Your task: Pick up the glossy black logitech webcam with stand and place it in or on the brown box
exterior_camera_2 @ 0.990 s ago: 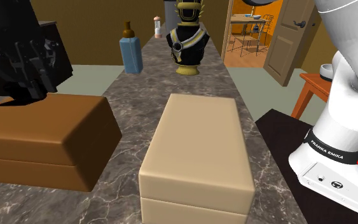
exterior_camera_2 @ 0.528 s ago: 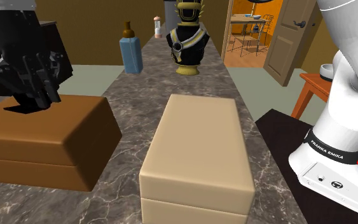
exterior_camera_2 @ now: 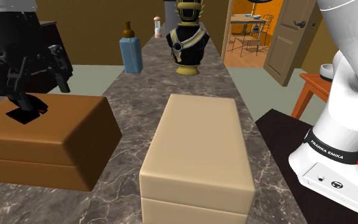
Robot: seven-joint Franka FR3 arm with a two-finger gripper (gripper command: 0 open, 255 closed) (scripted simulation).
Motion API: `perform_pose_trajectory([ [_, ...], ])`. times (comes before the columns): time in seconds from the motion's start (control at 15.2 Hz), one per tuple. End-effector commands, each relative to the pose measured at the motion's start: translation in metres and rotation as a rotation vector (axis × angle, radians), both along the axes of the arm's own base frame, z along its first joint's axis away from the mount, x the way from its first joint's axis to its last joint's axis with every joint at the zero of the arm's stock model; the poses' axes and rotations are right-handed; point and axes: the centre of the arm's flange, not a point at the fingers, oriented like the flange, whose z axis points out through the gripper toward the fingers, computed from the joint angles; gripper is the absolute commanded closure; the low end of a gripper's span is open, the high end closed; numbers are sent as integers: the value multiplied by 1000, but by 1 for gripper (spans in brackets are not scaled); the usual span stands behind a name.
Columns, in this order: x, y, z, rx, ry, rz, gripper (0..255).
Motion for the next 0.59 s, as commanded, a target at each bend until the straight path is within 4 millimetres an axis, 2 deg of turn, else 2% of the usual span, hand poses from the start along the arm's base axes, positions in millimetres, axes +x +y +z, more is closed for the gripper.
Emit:
perform_pose_trajectory([
  [0.0, 0, 0, 0, 0, 0, 0, 0],
  [0.07, 0, 0, 0, 0, 0, 0, 0],
  [0.33, 5, -2, 50, 0, 0, 0, 0],
  [0.53, 5, -2, 50, 0, 0, 0, 0],
])
